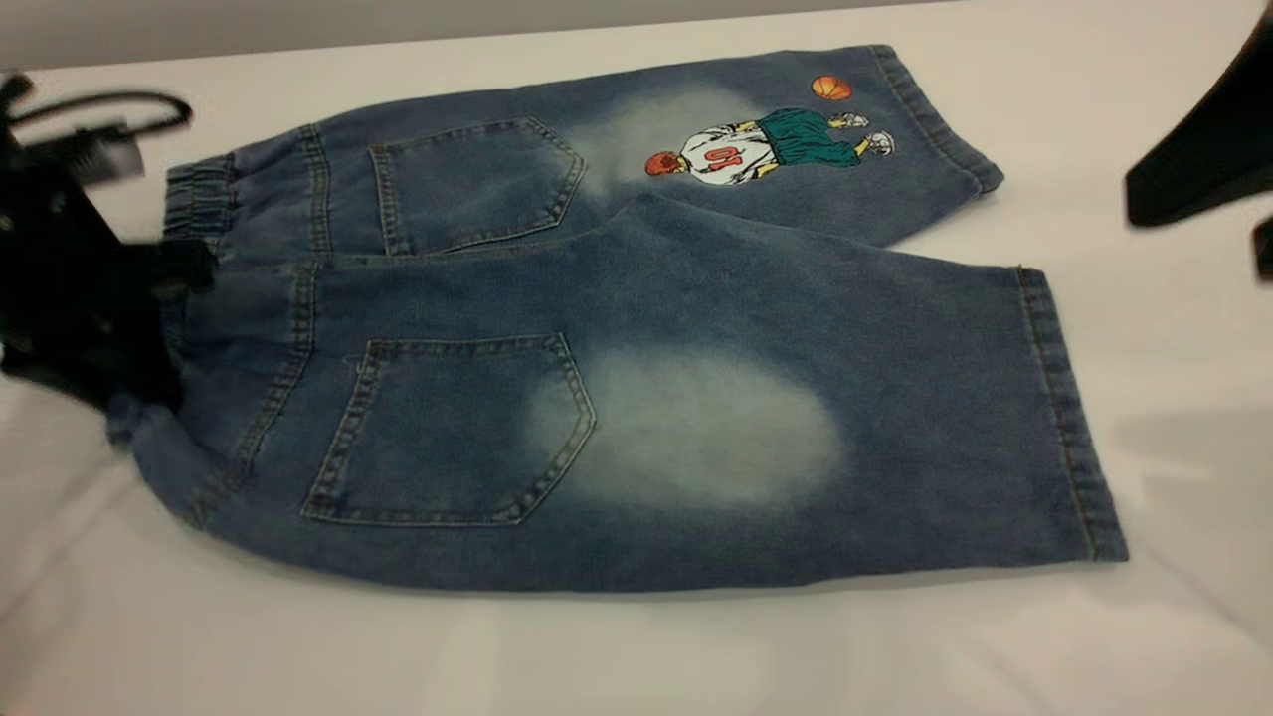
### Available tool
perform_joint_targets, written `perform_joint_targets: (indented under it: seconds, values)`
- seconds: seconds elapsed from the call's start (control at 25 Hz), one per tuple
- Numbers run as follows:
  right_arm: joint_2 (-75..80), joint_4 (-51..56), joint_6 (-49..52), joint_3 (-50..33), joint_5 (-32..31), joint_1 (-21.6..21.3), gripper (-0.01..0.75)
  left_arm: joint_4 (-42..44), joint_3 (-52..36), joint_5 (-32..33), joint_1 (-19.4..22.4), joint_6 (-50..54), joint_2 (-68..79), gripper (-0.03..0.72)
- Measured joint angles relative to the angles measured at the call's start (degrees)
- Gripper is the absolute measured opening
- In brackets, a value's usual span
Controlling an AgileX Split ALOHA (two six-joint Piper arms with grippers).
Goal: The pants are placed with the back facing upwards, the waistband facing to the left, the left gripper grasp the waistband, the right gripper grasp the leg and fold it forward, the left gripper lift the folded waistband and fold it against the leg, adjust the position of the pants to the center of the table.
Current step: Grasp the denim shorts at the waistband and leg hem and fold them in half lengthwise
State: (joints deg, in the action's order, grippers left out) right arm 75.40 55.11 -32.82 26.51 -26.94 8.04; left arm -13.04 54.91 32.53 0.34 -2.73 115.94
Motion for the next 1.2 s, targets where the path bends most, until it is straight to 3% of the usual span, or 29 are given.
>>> perform_joint_targets:
  seconds: [0.24,0.68,1.0,1.2]
  values:
    - [12.17,6.62,-6.35,0.0,1.2,0.0,0.476,1.35,0.05,2.22,0.0,0.0,-8.33,0.141]
    - [32.35,26.95,-29.85,0.19,-2.78,0.0,0.444,1.09,0.15,3.43,0.0,-0.14,-10.87,0.141]
    - [38.94,39.93,-44.48,0.25,-2.81,0.0,0.441,1.02,0.21,3.69,0.0,-0.12,-10.87,0.141]
    - [41.47,45.17,-51.61,0.25,-6.68,0.0,0.437,0.91,0.21,3.69,0.0,-0.08,-10.87,0.141]
